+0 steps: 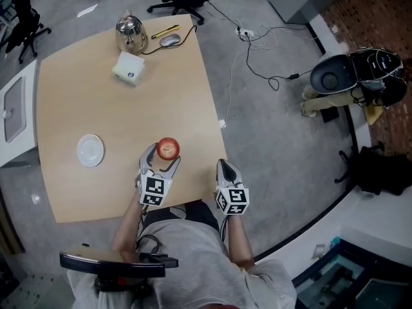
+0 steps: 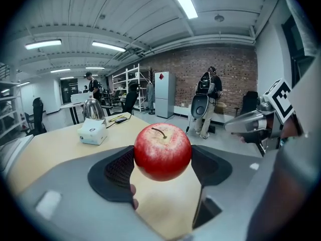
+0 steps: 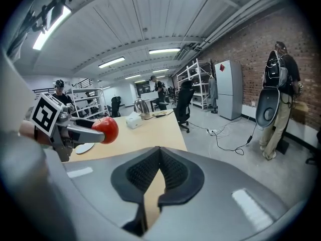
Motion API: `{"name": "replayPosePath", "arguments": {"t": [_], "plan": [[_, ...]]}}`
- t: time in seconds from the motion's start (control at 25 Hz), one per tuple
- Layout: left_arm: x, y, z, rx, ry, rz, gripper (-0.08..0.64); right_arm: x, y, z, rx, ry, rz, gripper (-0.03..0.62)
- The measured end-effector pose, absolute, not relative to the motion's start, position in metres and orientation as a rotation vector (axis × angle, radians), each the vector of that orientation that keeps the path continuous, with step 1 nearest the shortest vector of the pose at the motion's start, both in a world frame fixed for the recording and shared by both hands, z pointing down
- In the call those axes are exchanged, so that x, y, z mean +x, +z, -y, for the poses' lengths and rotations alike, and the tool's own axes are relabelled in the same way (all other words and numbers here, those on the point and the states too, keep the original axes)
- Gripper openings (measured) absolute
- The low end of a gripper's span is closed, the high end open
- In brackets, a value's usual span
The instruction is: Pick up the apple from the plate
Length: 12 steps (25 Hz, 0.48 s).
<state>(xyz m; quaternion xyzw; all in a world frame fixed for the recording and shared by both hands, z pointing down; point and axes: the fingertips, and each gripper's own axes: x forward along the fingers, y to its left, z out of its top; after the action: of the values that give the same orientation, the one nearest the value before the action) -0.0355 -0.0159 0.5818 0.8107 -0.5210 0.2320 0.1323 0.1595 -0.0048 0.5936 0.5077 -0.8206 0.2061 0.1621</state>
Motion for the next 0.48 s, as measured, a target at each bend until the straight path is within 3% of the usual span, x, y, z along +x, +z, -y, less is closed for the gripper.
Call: {"name": "replayPosePath", "arguments": {"t": [0.48], "plan": [[0.004, 0.611, 0.038, 2.378, 0.717, 1.410, 0.377, 0.195, 0.608, 0.017, 1.486, 0.627, 2.291, 0.006]]}}
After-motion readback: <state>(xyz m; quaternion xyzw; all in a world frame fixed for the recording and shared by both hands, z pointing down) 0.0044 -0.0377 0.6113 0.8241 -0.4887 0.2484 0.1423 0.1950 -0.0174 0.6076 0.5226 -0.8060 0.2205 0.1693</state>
